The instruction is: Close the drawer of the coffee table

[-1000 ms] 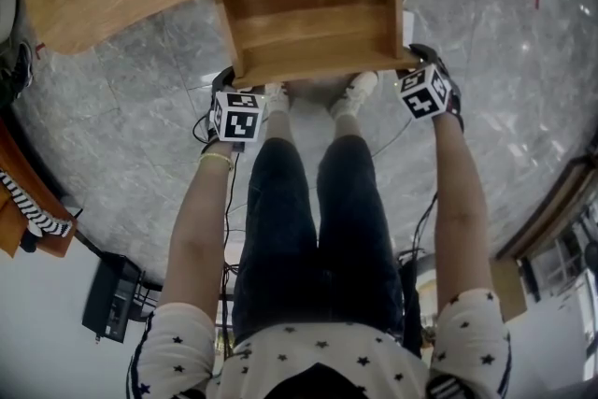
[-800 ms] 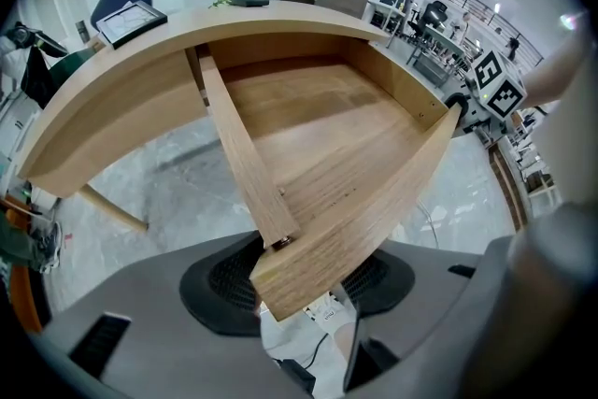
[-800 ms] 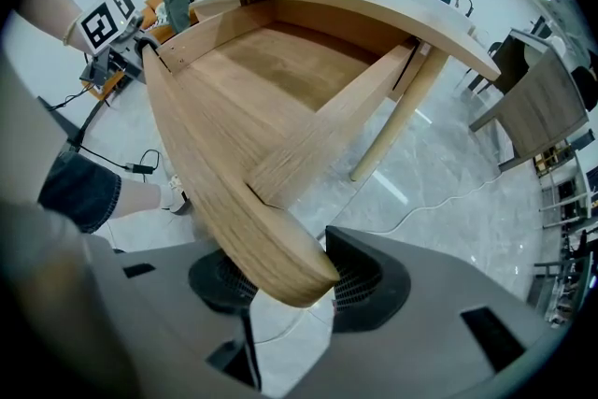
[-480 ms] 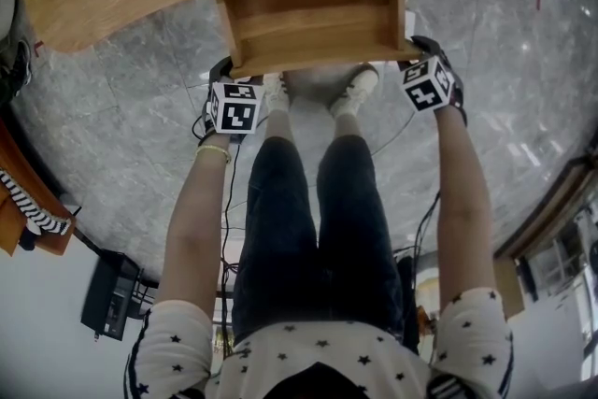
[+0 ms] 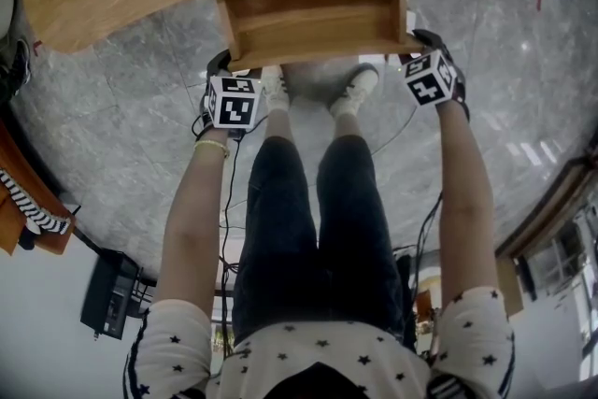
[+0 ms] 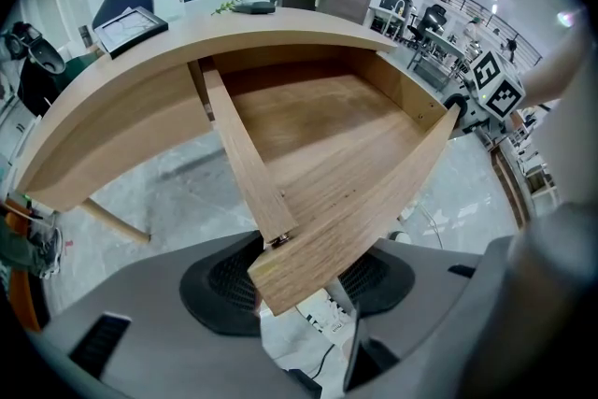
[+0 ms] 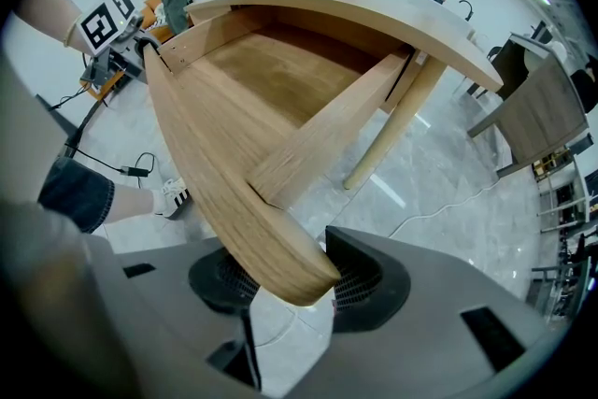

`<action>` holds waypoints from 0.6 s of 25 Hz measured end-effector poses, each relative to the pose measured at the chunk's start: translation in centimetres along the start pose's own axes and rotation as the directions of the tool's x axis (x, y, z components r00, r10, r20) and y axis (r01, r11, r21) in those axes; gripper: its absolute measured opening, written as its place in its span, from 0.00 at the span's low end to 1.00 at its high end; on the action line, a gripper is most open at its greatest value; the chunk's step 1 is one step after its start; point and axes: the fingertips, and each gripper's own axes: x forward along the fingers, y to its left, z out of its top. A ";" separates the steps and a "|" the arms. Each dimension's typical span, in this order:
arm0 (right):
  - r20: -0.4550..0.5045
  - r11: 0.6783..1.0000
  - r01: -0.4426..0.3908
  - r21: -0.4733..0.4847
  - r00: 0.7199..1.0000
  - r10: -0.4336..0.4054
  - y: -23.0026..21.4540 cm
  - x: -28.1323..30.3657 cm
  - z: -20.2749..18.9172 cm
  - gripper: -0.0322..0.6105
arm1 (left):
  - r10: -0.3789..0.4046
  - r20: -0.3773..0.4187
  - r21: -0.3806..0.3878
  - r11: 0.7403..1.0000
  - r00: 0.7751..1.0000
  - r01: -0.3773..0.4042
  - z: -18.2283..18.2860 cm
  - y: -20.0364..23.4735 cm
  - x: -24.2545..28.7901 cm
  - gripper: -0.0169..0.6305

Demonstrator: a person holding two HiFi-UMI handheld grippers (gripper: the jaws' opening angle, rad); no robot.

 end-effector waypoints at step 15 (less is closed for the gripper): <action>0.019 1.000 0.016 -0.002 1.000 -0.016 -1.9 0.2 2.0 0.35 | 0.015 0.033 0.012 1.000 0.999 -0.015 2.6 1.5 0.2 0.40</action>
